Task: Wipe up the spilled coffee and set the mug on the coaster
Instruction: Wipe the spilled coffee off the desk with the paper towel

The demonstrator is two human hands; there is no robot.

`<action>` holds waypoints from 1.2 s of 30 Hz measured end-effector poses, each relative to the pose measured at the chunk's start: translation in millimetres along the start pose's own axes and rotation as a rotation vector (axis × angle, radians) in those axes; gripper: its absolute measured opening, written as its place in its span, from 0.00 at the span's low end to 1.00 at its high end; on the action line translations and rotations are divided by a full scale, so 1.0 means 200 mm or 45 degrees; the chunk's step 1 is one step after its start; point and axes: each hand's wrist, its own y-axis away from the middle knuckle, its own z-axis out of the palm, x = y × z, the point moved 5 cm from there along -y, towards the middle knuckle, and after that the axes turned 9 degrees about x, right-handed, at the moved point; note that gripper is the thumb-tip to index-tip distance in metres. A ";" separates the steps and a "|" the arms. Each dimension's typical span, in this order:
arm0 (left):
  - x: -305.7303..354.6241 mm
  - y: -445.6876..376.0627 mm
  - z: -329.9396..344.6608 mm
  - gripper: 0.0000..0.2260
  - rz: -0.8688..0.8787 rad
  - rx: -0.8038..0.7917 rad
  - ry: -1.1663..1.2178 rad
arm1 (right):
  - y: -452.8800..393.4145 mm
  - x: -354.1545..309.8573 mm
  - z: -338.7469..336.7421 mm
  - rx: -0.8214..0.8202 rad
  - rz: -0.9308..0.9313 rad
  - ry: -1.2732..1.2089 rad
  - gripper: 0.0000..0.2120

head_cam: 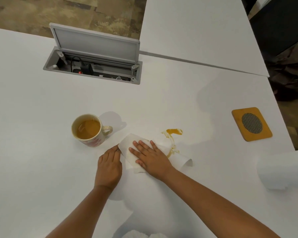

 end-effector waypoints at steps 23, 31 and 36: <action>0.05 0.00 -0.05 0.22 0.124 0.016 -0.081 | 0.37 0.67 -0.10 -0.056 1.074 0.061 0.25; 0.04 0.00 -0.03 0.18 0.071 0.025 -0.015 | 0.53 0.70 -0.17 -0.226 0.995 -0.304 0.29; 0.05 0.00 -0.04 0.18 0.096 0.039 -0.031 | 0.60 0.62 -0.13 -0.323 1.049 -0.399 0.47</action>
